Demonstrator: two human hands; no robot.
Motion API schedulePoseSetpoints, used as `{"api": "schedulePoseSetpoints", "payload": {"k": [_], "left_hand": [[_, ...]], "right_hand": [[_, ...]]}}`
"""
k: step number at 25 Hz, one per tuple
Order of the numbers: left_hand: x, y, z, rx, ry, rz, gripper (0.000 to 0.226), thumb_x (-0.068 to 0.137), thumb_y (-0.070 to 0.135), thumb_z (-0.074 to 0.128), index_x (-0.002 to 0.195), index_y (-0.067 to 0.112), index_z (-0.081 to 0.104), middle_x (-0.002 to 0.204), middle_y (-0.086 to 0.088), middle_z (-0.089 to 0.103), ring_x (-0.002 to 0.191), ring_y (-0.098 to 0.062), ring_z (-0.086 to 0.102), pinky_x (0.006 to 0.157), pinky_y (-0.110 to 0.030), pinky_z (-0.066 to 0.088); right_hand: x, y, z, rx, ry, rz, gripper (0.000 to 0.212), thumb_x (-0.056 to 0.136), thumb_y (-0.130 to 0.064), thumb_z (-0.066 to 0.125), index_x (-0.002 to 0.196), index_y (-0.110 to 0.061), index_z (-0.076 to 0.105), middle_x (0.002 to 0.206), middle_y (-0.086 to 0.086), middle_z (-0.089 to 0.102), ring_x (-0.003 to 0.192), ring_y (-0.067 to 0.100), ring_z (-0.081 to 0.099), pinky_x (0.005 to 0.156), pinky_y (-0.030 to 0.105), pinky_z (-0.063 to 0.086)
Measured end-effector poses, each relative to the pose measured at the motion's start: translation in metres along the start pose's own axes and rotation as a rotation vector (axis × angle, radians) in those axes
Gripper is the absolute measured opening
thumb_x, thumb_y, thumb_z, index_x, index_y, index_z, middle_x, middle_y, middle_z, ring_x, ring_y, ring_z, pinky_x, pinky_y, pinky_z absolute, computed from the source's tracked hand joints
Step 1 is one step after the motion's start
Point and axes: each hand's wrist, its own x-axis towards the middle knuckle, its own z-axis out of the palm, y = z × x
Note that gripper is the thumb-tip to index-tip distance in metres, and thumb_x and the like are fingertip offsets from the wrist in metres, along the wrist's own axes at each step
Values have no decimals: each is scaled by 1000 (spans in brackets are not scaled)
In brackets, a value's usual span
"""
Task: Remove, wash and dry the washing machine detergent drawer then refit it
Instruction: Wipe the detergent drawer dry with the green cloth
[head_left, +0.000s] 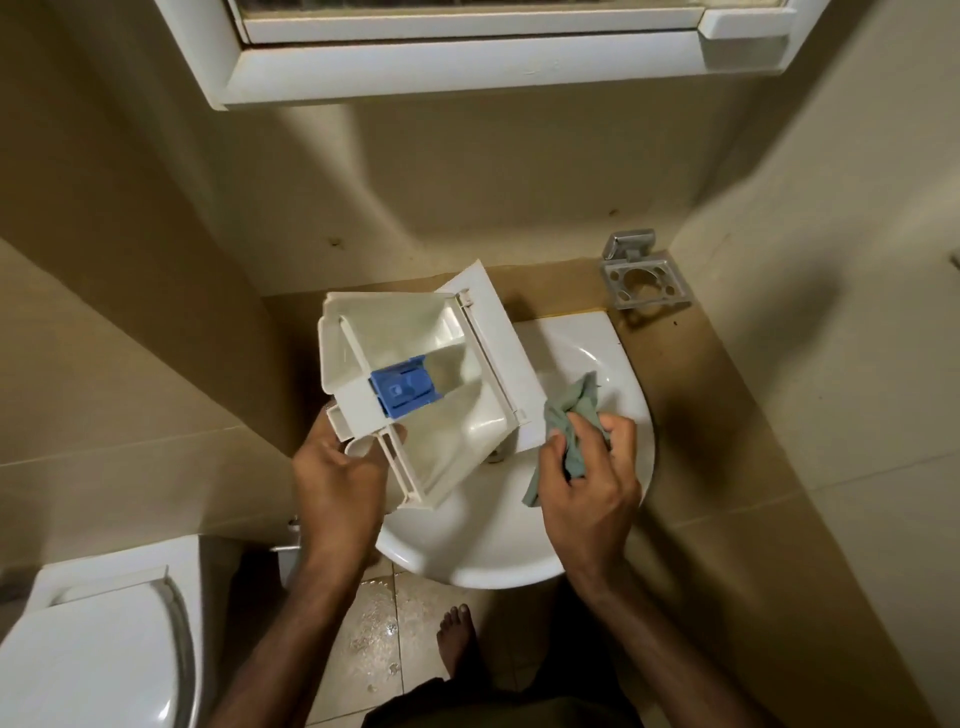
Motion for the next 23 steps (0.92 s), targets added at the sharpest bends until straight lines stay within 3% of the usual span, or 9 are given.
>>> {"api": "schedulePoseSetpoints", "payload": {"k": [2,5,7,9,13,20,23], "left_hand": [[-4,-7,-4,155,-13,109,52,88,-10,65,115,33,72,93,22,78,89,3,72,71,-10,53],[-13,-27,-13,342,-73,209,63,84,-15,62,133,23,69,94,12,78,76,-5,72,60,-6,46],[-16,-36,-22,506,-134,337,71,78,-14,64,138,24,66,73,15,71,51,-6,61,50,-7,39],[-17,-39,-29,685,-223,466,85,68,-16,72,140,28,61,58,16,56,38,-4,44,48,-10,35],[-17,-44,-34,840,-291,544,116,52,-21,75,146,42,48,53,1,58,38,-19,47,51,-26,50],[-19,-51,-46,863,-214,626,112,48,-26,76,141,33,53,52,-1,58,38,-17,44,51,-19,41],[-19,-55,-44,879,-207,717,107,40,-28,76,135,22,67,56,-2,62,44,-10,36,49,-19,42]], "right_hand": [[13,-4,-7,42,18,35,22,90,-2,77,111,0,73,107,13,59,95,-4,45,80,3,42],[43,-5,-7,25,-111,-10,28,95,-9,73,122,-5,70,120,9,63,102,-6,45,84,-2,36],[65,3,2,-30,-230,-102,29,99,-15,67,128,-12,68,128,4,63,110,7,55,83,10,44],[84,12,16,-53,-335,-218,29,101,-15,62,129,-14,70,134,4,59,115,21,57,79,32,54],[108,11,46,-212,-513,-444,30,102,-16,57,130,-15,67,133,7,55,113,28,55,68,41,60],[114,7,43,-239,-550,-612,28,99,-18,65,126,-18,71,127,9,57,110,26,58,59,32,51],[109,25,31,-335,-575,-604,28,93,-25,62,118,-21,75,118,6,60,99,26,58,57,34,54]]}}
